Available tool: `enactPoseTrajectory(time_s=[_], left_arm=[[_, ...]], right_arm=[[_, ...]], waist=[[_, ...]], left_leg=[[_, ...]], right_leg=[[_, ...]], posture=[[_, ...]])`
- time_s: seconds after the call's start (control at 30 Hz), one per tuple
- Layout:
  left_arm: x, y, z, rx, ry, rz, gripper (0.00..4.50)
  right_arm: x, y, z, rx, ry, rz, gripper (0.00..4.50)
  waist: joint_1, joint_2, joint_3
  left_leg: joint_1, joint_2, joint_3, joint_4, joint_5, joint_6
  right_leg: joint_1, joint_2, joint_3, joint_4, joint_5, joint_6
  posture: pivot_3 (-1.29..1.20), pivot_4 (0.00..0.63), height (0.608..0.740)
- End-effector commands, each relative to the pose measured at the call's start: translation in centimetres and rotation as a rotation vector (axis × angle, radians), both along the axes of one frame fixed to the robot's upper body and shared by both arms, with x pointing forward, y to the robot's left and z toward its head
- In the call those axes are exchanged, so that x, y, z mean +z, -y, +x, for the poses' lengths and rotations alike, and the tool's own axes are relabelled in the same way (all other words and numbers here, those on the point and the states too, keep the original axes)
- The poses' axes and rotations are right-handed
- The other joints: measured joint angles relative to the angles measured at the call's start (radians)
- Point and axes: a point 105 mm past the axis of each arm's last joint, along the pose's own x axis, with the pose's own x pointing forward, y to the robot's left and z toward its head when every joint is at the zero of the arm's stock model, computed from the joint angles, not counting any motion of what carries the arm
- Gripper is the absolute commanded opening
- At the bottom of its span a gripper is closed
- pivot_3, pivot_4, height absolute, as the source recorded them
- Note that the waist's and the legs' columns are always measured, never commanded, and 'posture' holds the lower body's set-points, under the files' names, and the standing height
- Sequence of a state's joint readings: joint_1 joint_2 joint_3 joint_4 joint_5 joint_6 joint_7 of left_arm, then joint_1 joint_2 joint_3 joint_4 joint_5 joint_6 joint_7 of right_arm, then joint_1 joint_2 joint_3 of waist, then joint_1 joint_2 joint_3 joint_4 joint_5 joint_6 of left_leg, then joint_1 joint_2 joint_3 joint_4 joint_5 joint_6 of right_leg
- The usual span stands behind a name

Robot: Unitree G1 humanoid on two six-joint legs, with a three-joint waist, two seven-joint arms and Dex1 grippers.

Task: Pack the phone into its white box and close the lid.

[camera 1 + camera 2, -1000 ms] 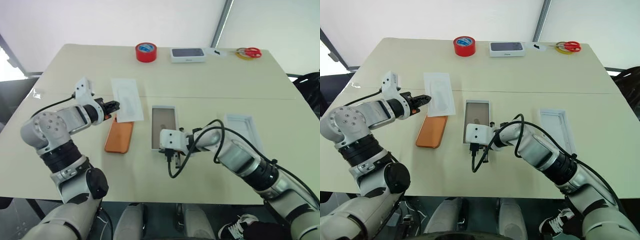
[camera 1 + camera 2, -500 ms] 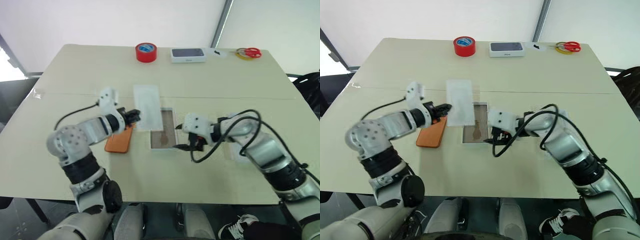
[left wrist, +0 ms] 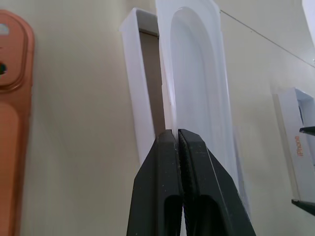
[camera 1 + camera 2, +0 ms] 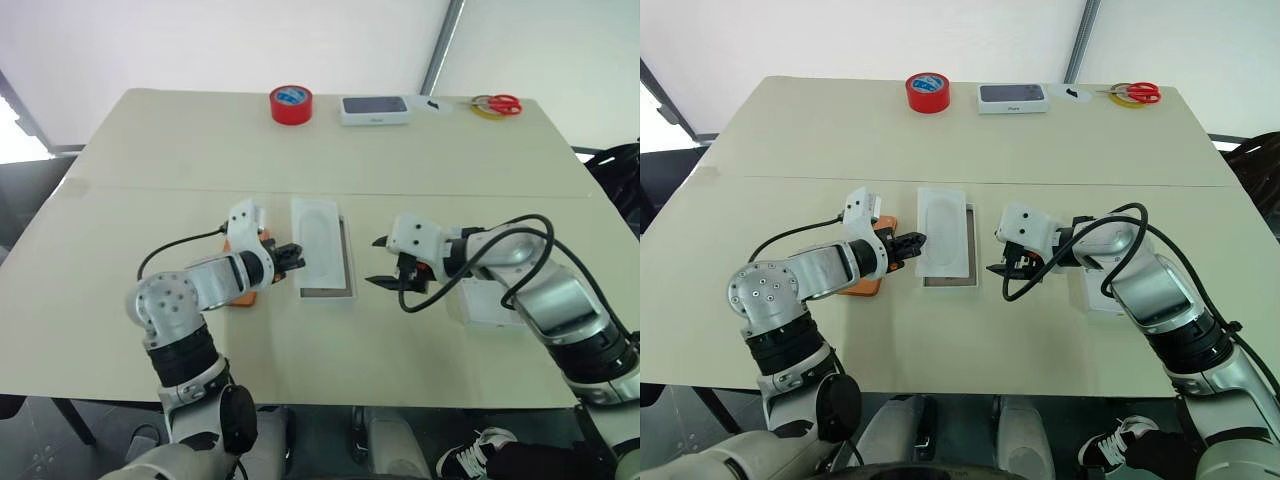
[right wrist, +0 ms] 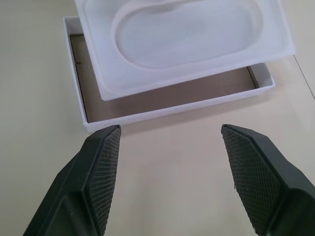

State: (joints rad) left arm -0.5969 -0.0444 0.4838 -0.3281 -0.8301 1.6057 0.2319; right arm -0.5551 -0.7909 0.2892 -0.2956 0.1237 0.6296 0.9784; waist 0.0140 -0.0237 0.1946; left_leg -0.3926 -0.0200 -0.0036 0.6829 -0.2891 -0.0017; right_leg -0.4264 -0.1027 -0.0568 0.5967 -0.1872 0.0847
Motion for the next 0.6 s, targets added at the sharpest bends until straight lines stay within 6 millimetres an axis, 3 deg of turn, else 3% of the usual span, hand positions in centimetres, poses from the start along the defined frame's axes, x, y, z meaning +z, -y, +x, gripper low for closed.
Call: enactPoseTrajectory(time_s=[0.03,0.43,0.53,0.6], left_arm=[[0.8,1.0,-0.5,-0.062,0.034,-0.004,0.00],[-0.2,1.7,-1.0,-0.098,-0.008,0.005,0.00],[-0.2,1.6,-1.1,-0.099,-0.010,0.003,0.96],[0.0,1.5,-1.1,-0.097,-0.007,-0.001,1.94]], right_arm=[[0.8,0.3,0.3,-0.011,0.044,0.006,3.40],[0.5,0.5,0.4,-0.029,0.044,0.004,3.40],[0.5,0.6,0.4,-0.033,0.047,0.004,3.47],[0.5,0.6,0.5,-0.037,0.051,0.005,3.47]], waist=[[0.000,0.000,0.000],[0.000,0.000,0.000],[0.000,0.000,0.000],[0.000,0.000,0.000]], left_leg=[[0.000,0.000,0.000,0.000,0.000,0.000],[0.000,0.000,0.000,0.000,0.000,0.000],[0.000,0.000,0.000,0.000,0.000,0.000],[0.000,0.000,0.000,0.000,0.000,0.000]], right_leg=[[0.000,0.000,0.000,0.000,0.000,0.000],[0.000,0.000,0.000,0.000,0.000,0.000],[0.000,0.000,0.000,0.000,0.000,0.000],[0.000,0.000,0.000,0.000,0.000,0.000]], posture=[[0.00,0.150,0.739],[0.00,0.150,0.739],[0.00,0.150,0.739],[0.00,0.150,0.739]])
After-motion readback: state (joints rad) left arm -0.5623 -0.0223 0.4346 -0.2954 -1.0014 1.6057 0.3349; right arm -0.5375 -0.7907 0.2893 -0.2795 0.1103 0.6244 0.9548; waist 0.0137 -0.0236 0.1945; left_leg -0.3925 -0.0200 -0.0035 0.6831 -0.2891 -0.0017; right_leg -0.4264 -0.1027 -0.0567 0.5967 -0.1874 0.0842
